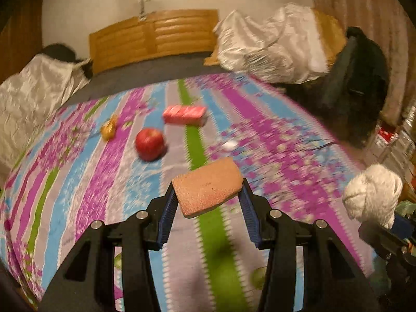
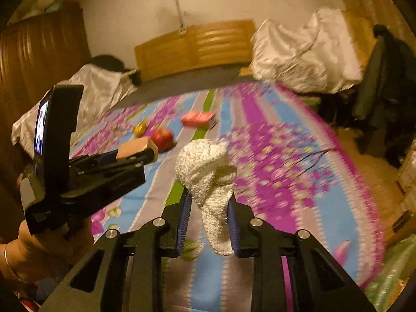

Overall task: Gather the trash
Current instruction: 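Carry the orange sponge in left gripper while right carries the white cloth over the bin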

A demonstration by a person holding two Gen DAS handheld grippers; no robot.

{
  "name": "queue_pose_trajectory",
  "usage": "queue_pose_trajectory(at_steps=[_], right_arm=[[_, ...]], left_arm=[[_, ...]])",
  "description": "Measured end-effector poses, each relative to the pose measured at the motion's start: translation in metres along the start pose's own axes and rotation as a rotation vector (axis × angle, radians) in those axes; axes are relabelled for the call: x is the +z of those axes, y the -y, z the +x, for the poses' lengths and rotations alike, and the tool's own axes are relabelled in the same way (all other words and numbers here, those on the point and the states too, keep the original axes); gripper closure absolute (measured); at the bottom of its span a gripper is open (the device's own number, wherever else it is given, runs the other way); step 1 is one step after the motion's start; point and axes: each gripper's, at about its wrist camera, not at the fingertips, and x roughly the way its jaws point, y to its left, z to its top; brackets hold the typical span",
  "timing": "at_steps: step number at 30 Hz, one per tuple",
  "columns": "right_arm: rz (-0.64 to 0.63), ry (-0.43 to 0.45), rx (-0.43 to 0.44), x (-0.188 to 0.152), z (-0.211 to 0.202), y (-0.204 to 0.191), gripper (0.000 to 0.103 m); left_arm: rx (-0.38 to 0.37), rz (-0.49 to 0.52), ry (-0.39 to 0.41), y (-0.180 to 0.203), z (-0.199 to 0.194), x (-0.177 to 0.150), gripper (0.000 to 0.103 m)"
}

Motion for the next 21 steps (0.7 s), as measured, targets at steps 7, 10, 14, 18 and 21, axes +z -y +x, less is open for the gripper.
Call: queue_pose_trajectory(at_steps=[7,10,14,18,21], right_arm=[[0.076,0.140,-0.134,0.019,-0.079,0.042,0.075],[0.111,0.191,-0.211,0.022,-0.117,0.064,0.075],[0.167,0.238,-0.311,0.018,-0.163,0.094,0.075],[0.244,0.267,-0.413,0.004,-0.210,0.130,0.075],[0.300,0.283,-0.473,-0.008,-0.238,0.156,0.075]], left_arm=[[-0.115,0.102,0.088,0.070,-0.030,0.029,0.058],[-0.177,0.157,0.117,0.106,-0.042,0.037,0.058],[-0.265,0.220,0.137,0.154,-0.055,0.044,0.058],[-0.345,0.287,0.152,0.199,-0.067,0.045,0.058],[-0.400,0.337,0.161,0.229,-0.076,0.043,0.058]])
